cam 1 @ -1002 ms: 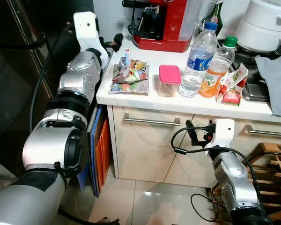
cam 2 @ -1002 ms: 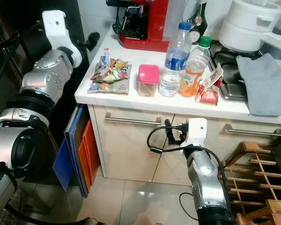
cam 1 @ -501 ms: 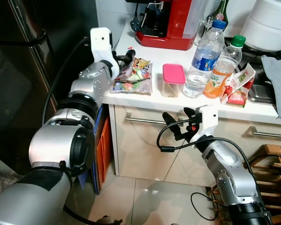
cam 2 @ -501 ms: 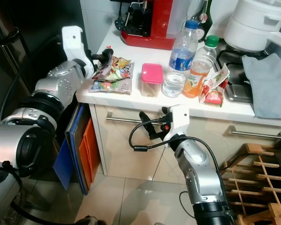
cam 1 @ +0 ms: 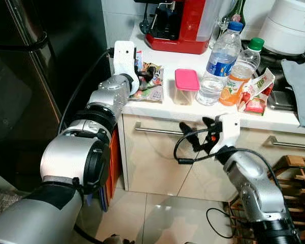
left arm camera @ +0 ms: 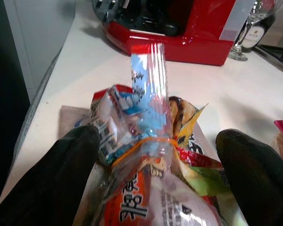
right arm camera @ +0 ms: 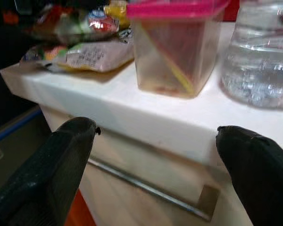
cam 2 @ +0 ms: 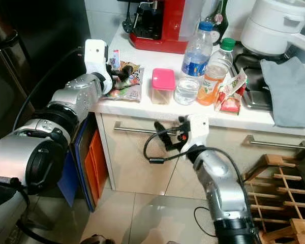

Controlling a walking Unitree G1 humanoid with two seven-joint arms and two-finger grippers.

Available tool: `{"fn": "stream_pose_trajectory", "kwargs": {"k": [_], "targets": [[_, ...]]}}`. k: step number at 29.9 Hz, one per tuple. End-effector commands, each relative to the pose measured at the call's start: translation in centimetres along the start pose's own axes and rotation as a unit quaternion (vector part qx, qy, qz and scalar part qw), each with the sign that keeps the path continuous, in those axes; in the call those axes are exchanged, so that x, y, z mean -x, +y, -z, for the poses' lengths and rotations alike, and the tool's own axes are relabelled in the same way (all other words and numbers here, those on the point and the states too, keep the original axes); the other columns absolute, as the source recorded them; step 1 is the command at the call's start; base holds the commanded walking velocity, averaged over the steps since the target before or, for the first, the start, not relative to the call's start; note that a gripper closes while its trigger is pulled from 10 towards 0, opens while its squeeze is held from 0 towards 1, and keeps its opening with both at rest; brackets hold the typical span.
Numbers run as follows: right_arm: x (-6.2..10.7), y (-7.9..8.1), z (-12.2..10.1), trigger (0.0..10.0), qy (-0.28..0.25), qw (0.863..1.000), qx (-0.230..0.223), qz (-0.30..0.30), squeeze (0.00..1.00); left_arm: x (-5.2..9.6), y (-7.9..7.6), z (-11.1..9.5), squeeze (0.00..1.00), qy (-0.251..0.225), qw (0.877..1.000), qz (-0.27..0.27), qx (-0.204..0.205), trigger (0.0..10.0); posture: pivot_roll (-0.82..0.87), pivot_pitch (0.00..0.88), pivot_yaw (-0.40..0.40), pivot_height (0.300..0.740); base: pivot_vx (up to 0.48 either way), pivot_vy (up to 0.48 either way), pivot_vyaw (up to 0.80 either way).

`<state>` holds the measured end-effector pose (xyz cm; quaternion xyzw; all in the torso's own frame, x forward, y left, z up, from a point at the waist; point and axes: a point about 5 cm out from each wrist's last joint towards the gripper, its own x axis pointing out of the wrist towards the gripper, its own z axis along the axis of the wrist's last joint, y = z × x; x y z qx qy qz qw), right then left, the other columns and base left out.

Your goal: Restocking fridge

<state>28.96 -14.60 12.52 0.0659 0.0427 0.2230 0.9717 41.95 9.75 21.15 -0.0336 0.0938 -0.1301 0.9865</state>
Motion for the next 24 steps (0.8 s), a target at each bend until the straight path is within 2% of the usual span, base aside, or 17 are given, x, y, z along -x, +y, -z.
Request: {"fn": "stream_pose_trajectory", "kwargs": {"k": [1,4,9,13,14,16,17,24], "targets": [[0.0,-0.2,0.2,10.0,0.011,1.000,-0.003,0.002,0.00,0.0,-0.1,1.3,0.00,0.029,0.999,-0.003,0.017,10.0,-0.12,0.000,-0.037,0.740,0.000,0.000,0.00],[-0.1,-0.1,0.2,10.0,0.013,1.000,-0.003,-0.001,0.00,0.0,-0.4,2.1,0.00,0.045,0.998,0.000,0.048,10.0,-0.12,0.000,-0.040,0.740,0.000,0.000,0.00],[0.0,0.3,0.5,10.0,0.018,1.000,-0.007,-0.005,0.00,0.1,-1.1,4.1,0.00,0.075,0.997,0.007,0.031,10.0,-0.12,0.000,-0.047,0.740,0.000,0.000,0.00],[0.0,0.3,0.6,10.0,0.022,1.000,-0.007,-0.007,0.00,0.2,-1.0,5.3,0.00,0.092,0.995,0.000,0.025,10.0,-0.12,0.000,-0.050,0.740,0.000,0.000,0.00],[-0.1,0.3,0.6,10.0,0.023,1.000,-0.007,-0.009,0.00,0.3,-0.8,5.8,0.00,0.100,0.995,-0.005,0.019,8.9,-0.12,0.000,-0.051,0.740,0.000,0.000,0.00],[-0.1,0.3,0.6,10.0,0.024,1.000,-0.007,-0.009,0.00,0.4,-0.7,5.9,0.00,0.102,0.995,-0.006,0.017,8.9,-0.12,0.000,-0.052,0.740,0.000,0.000,0.00],[-0.3,0.3,0.5,10.0,0.024,1.000,-0.006,-0.009,0.00,0.5,-0.5,6.2,0.00,0.104,0.995,-0.007,0.014,0.0,-0.12,0.000,-0.052,0.740,0.000,0.000,0.00],[-0.5,0.3,0.7,10.0,0.027,1.000,-0.006,-0.011,0.00,0.6,-0.1,6.7,0.00,0.104,0.994,-0.009,0.021,0.0,-0.12,0.000,-0.060,0.740,0.000,0.000,0.00]]}}
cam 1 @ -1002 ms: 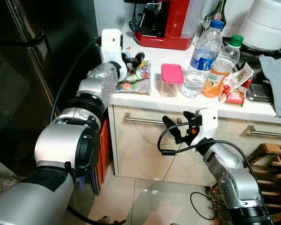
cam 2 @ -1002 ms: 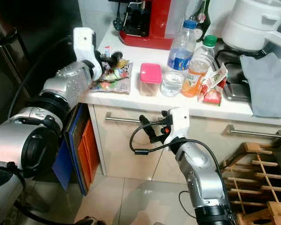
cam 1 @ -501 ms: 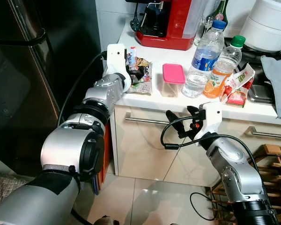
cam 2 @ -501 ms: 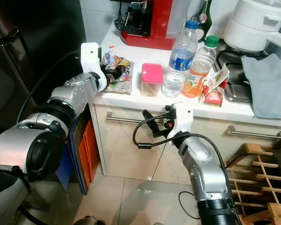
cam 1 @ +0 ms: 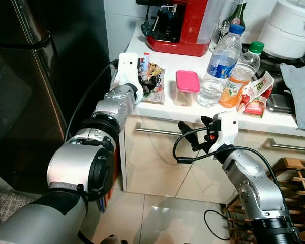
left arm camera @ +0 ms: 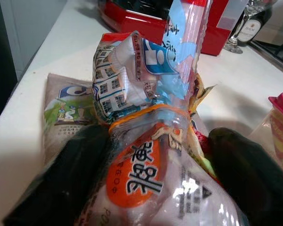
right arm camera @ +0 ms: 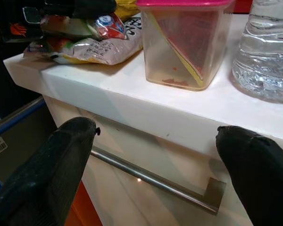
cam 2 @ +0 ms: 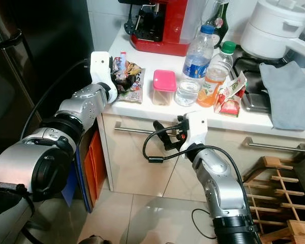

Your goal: Restocking fridge

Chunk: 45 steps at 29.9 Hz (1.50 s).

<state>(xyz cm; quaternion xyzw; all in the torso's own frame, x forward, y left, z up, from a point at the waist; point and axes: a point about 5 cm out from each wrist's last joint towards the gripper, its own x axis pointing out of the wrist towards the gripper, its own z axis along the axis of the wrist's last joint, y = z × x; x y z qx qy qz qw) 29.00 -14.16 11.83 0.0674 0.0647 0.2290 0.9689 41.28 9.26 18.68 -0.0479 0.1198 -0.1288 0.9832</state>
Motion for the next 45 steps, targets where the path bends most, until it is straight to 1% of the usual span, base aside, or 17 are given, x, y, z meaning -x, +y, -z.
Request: {"fn": "stream_pose_trajectory", "kwargs": {"k": [1,6,8,11,12,17,21,25,29,33,34,38,39,40,42,43,45], "targets": [[-0.3,0.1,-0.1,10.0,0.005,1.000,0.000,-0.006,0.00,0.3,0.5,4.1,0.00,0.079,0.997,-0.010,0.003,0.0,-0.12,0.000,-0.060,0.740,0.000,0.000,0.00],[-0.4,0.1,0.0,10.0,0.007,1.000,0.002,-0.007,0.00,0.4,0.4,4.5,0.00,0.076,0.997,-0.005,0.020,0.0,-0.14,0.000,-0.068,0.740,0.000,0.000,0.00],[-0.5,0.0,-0.2,10.0,0.007,1.000,0.004,-0.008,0.00,0.4,0.4,4.4,0.00,0.069,0.997,-0.006,0.043,0.0,-0.14,0.000,-0.075,0.740,0.000,0.000,0.00],[-0.5,0.0,-0.3,10.0,0.006,1.000,0.006,-0.008,0.00,0.3,0.4,4.1,0.00,0.061,0.997,-0.006,0.053,0.0,-0.13,0.000,-0.080,0.740,0.000,0.000,0.00],[-0.7,-0.2,-0.5,10.0,0.006,1.000,0.007,-0.009,0.00,0.2,0.2,3.0,0.00,0.031,0.995,0.002,0.094,0.0,-0.12,0.000,-0.088,0.740,0.000,0.000,0.00],[-1.0,-0.2,-0.3,10.0,0.010,1.000,0.008,-0.013,0.00,0.1,0.3,1.6,0.00,-0.004,0.994,0.008,0.112,0.0,-0.09,0.000,-0.111,0.740,0.000,0.000,0.00],[-1.9,0.7,0.0,10.0,0.021,0.999,0.012,-0.042,0.00,0.2,0.4,0.3,0.00,-0.047,0.995,0.030,0.088,0.0,-0.07,0.000,-0.142,0.740,0.000,0.000,0.00],[-2.2,0.8,-0.2,10.0,0.021,0.998,0.019,-0.048,0.00,0.2,0.2,-0.1,0.00,-0.062,0.995,0.039,0.074,0.0,-0.07,0.000,-0.149,0.740,0.000,0.000,0.00],[-2.2,0.2,-0.3,10.0,0.014,0.999,0.017,-0.033,0.00,0.3,-0.1,-1.2,0.00,-0.092,0.993,0.061,0.048,0.0,-0.06,0.000,-0.133,0.740,0.000,0.000,0.00],[-2.0,0.0,-0.2,10.0,-0.006,1.000,0.003,-0.005,0.00,0.6,0.2,-2.5,0.00,-0.122,0.989,0.076,0.029,0.0,-0.07,0.000,-0.085,0.740,0.000,0.000,0.00],[-1.9,-0.2,-0.6,10.0,-0.027,1.000,-0.011,0.012,0.00,0.7,0.4,-3.2,0.00,-0.140,0.987,0.079,0.016,0.0,-0.07,0.000,-0.073,0.740,0.000,0.000,0.00],[-1.7,0.0,-1.1,10.0,-0.048,0.998,-0.020,0.021,0.00,1.0,0.5,-4.2,0.00,-0.164,0.983,0.086,-0.001,0.0,-0.08,0.000,-0.043,0.740,0.000,0.000,0.00],[-1.5,0.0,-1.3,10.0,-0.059,0.998,-0.023,0.026,0.00,1.2,0.5,-4.7,0.00,-0.176,0.980,0.091,-0.008,0.0,-0.08,0.000,-0.039,0.740,0.000,0.000,0.00],[-1.2,0.0,-1.5,10.0,-0.079,0.996,-0.027,0.044,0.00,1.8,0.6,-5.8,0.00,-0.209,0.972,0.100,-0.037,0.0,-0.08,0.000,-0.029,0.740,0.000,0.000,0.00],[-1.1,0.0,-1.5,10.0,-0.084,0.995,-0.030,0.050,0.00,2.0,0.7,-6.0,0.00,-0.218,0.969,0.103,-0.046,0.0,-0.08,0.000,-0.029,0.740,0.000,0.000,0.00],[-1.0,-0.2,-1.3,10.0,-0.091,0.993,-0.032,0.068,0.00,2.4,0.6,-6.4,0.00,-0.236,0.964,0.102,-0.073,0.0,-0.07,0.000,-0.026,0.740,0.000,0.000,0.00],[-1.0,-0.3,-1.3,10.0,-0.093,0.992,-0.032,0.073,0.00,2.5,0.6,-6.5,0.00,-0.241,0.962,0.102,-0.080,0.0,-0.06,0.000,-0.025,0.740,0.000,0.000,0.00]]}}
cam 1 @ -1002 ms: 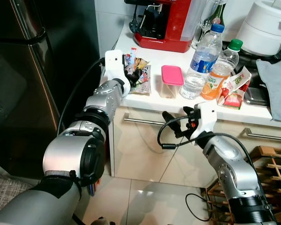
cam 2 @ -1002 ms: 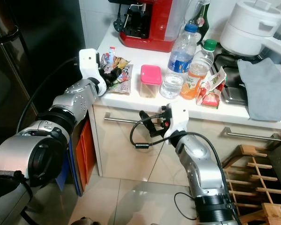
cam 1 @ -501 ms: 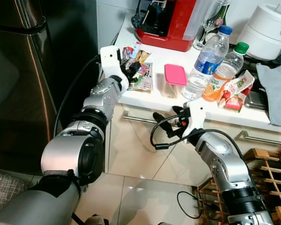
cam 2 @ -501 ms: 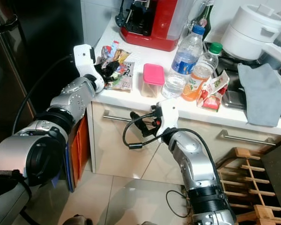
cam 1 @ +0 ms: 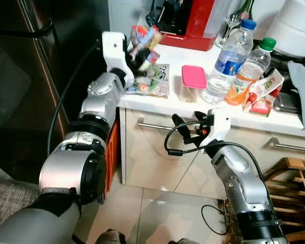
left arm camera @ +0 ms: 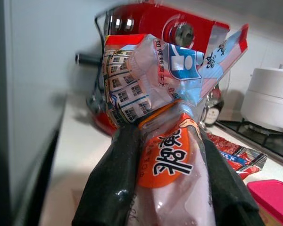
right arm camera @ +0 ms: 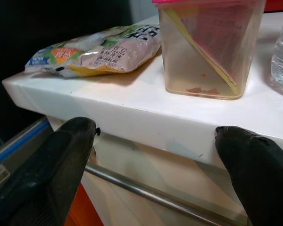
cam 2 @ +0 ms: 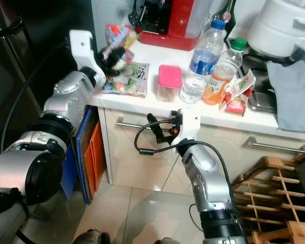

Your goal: Restocking fridge

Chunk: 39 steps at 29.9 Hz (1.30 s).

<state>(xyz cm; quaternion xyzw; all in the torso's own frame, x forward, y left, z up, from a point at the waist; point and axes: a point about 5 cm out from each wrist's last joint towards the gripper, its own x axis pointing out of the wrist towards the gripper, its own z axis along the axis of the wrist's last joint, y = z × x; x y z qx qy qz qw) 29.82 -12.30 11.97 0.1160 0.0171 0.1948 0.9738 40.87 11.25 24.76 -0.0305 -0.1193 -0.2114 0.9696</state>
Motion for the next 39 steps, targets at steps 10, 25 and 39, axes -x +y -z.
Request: {"fn": "stream_pose_trajectory", "kwargs": {"k": [10,25,39], "targets": [[0.0,-3.3,-2.9,10.0,-0.096,0.983,0.031,0.153,0.00,1.3,-1.3,-1.5,0.00,-0.075,0.996,0.007,-0.049,0.0,-0.05,0.000,0.011,0.740,0.000,0.000,0.00],[0.7,-4.0,-1.0,10.0,-0.089,0.969,0.040,0.226,0.00,4.5,-1.7,-0.8,0.00,-0.046,0.995,0.033,-0.087,0.0,-0.03,0.000,0.064,0.740,0.000,0.000,0.00],[0.6,-3.7,-1.5,10.0,-0.089,0.970,0.076,0.212,0.00,5.0,-2.0,1.6,0.00,-0.025,0.996,-0.026,-0.081,10.0,-0.07,0.000,0.029,0.740,-0.034,0.000,0.00]]}}
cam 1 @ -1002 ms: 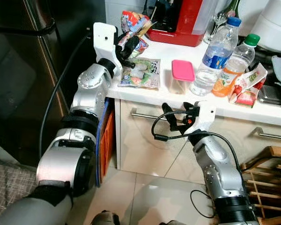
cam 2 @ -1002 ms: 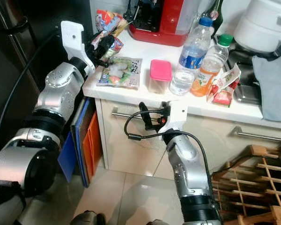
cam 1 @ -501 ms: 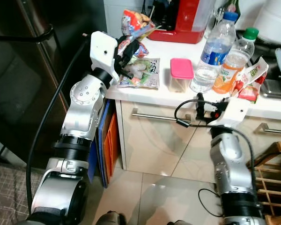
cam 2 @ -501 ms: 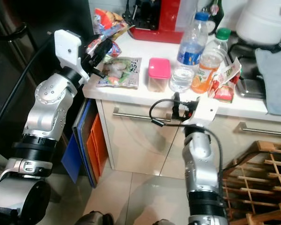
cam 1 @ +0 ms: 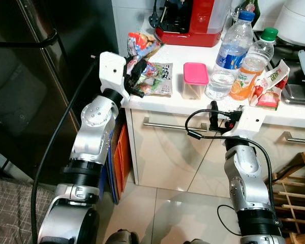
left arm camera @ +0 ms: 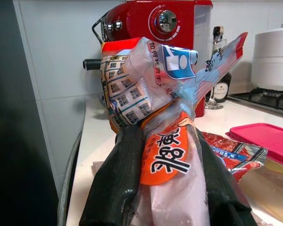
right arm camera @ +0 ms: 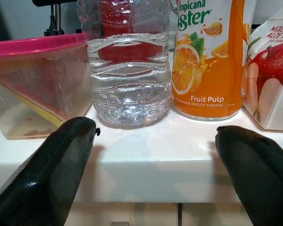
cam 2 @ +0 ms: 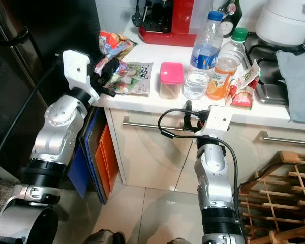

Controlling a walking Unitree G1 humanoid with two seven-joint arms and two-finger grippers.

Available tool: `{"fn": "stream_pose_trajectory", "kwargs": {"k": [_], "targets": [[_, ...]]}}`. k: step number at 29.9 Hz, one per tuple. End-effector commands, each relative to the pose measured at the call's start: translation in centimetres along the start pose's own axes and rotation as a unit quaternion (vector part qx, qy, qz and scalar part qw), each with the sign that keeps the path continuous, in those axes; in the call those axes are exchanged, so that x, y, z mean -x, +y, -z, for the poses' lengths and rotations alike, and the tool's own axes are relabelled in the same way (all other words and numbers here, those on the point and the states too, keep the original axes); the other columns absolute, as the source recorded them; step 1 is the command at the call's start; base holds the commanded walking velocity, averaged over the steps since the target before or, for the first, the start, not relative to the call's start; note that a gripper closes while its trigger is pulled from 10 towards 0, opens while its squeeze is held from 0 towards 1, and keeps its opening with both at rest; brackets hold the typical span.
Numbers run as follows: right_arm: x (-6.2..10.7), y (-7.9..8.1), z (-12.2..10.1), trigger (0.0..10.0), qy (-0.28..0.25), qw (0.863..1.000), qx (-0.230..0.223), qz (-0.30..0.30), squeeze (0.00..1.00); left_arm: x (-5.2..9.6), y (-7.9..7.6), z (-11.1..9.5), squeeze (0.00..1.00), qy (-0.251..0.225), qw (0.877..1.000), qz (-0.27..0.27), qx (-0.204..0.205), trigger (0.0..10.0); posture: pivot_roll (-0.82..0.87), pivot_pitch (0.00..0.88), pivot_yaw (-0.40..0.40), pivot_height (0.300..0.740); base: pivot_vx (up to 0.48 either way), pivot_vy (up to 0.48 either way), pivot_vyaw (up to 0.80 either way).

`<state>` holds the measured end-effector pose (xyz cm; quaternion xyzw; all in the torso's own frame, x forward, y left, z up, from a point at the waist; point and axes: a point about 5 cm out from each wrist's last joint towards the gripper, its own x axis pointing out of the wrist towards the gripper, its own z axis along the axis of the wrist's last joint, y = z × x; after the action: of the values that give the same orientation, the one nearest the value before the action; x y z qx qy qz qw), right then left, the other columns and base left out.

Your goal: Restocking fridge

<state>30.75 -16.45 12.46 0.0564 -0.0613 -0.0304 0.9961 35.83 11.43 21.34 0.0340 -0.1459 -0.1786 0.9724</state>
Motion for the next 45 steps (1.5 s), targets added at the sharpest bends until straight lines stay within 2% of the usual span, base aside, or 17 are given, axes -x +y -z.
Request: {"fn": "stream_pose_trajectory", "kwargs": {"k": [1,6,14,21,29,33,38,41,45], "targets": [[-0.1,0.3,-0.1,10.0,0.001,1.000,0.004,-0.008,0.00,-0.4,0.1,-0.6,0.00,-0.013,1.000,-0.006,-0.012,10.0,-0.07,0.000,0.029,0.740,-0.255,0.000,0.00],[-0.6,0.2,0.7,10.0,0.021,1.000,-0.013,-0.001,0.00,-0.4,0.1,-0.4,0.00,-0.009,1.000,-0.005,-0.016,10.0,-0.05,0.000,0.021,0.740,-0.269,0.000,0.00],[-0.9,0.8,1.4,10.0,0.036,0.999,-0.013,-0.015,0.00,-0.2,-0.1,-0.2,0.00,-0.010,1.000,-0.004,-0.018,10.0,-0.02,0.000,0.008,0.740,-0.269,0.000,0.00],[-1.4,1.1,1.7,10.0,0.044,0.999,-0.005,-0.029,0.00,-0.1,-0.1,0.0,0.00,-0.008,1.000,-0.006,-0.019,10.0,-0.01,0.000,-0.008,0.740,-0.267,0.000,0.00],[-1.2,1.1,2.5,10.0,0.062,0.997,0.012,-0.040,0.00,0.2,-0.4,0.9,0.00,0.005,1.000,-0.009,-0.024,10.0,-0.02,0.000,-0.011,0.740,-0.166,0.000,-0.05],[-0.9,1.0,2.8,10.0,0.062,0.997,0.022,-0.043,0.00,1.2,-0.4,1.8,0.00,0.020,1.000,-0.019,-0.004,10.0,-0.03,0.000,0.001,0.740,0.000,0.000,-0.80],[-0.6,0.5,3.3,10.0,0.070,0.997,0.022,-0.034,0.00,2.8,-1.4,3.2,0.00,0.039,0.999,-0.010,0.014,10.0,-0.02,0.000,0.001,0.740,0.000,-0.052,-0.80],[-0.4,0.5,3.5,10.0,0.074,0.996,0.024,-0.036,0.00,3.2,-2.3,3.6,0.00,0.044,0.999,-0.001,0.022,10.0,-0.02,0.000,0.002,0.740,0.000,-0.429,-0.79],[-0.2,0.6,3.9,10.0,0.080,0.996,0.019,-0.041,0.00,3.6,-2.7,3.8,0.00,0.049,0.998,0.002,0.024,10.0,-0.02,0.000,0.011,0.740,0.000,-0.477,-0.59]]}}
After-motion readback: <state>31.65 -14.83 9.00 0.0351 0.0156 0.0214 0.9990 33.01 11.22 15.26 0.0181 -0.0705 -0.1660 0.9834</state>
